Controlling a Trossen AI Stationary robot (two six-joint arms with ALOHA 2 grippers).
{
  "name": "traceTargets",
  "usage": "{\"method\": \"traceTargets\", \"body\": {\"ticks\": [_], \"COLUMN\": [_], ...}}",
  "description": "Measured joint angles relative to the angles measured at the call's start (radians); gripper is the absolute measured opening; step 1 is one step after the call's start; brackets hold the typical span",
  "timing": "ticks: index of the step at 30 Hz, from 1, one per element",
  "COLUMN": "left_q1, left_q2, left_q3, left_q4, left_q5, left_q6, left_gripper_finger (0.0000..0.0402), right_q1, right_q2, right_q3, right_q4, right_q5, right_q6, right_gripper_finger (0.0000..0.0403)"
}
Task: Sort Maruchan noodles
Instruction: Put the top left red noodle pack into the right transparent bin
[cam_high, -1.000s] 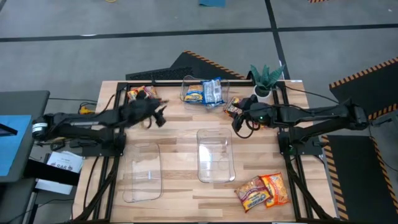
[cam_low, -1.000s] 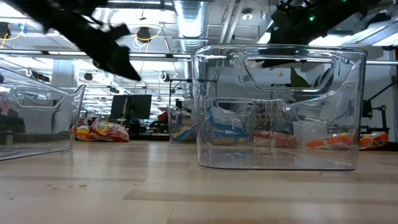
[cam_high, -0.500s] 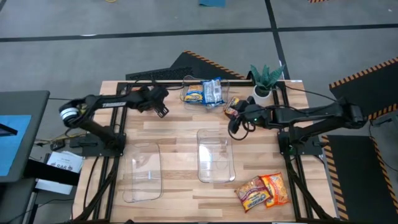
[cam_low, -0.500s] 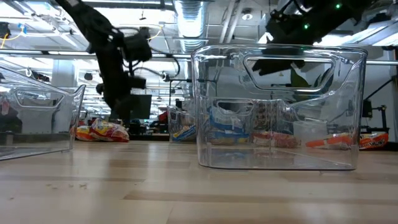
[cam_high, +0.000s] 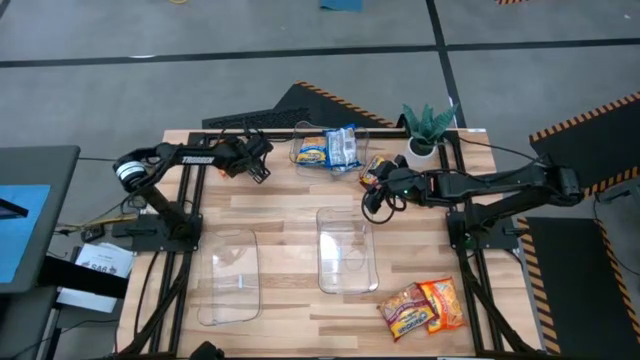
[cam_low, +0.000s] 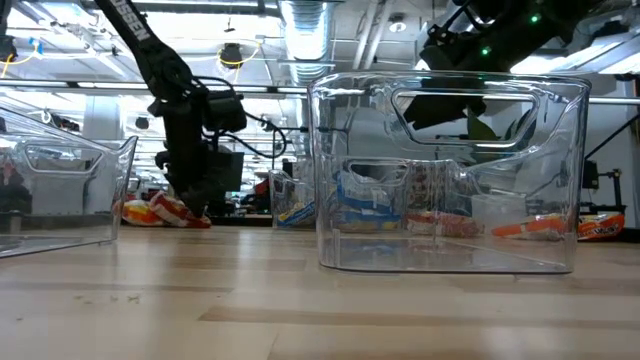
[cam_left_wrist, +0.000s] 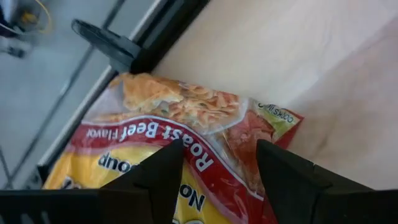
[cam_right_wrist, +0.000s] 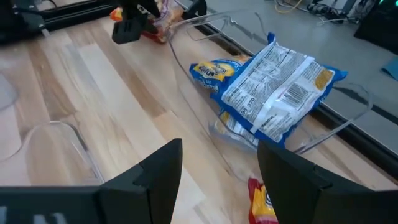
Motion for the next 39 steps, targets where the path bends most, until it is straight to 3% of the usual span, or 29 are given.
{"method": "traceTargets", "body": {"ticks": [4,9,11,18,24,35,39], "left_q1": [-0.005,-0.018,-0.028,-0.089,-0.174,-0.401,-0.499], "left_q2": [0.027,0.032,0.027,-0.065,-0.221,-0.506,-0.54], "left_q3": [0.0,0.0,0.0,-0.003,-0.002,-0.001,0.0], "left_q4": [-0.009,-0.032,-0.033,-0.049,-0.04,0.004,0.099], "left_q5": [-0.055,-0.067,-0.068,-0.025,0.019,0.019,0.089], "left_q6": [0.033,0.043,0.059,0.078,0.078,0.115,0.16], "left_gripper_finger": [0.0161,0.0037,0.0014,0.0001,0.0,0.0,0.0], "right_q1": [0.0,0.004,0.01,0.008,0.008,0.008,0.008], "right_q2": [0.0,0.0,0.0,0.0,0.0,0.0,0.0], "right_q3": [0.0,0.0,0.0,0.0,0.0,0.0,0.001], "right_q4": [0.0,0.003,0.004,0.003,0.003,0.007,0.024], "right_q5": [0.0,-0.001,0.0,-0.001,0.0,0.0,0.001], "right_q6": [-0.001,0.005,0.005,0.005,0.006,0.008,0.008], "right_gripper_finger": [0.0232,0.0232,0.0232,0.0232,0.0232,0.0232,0.0232]}}
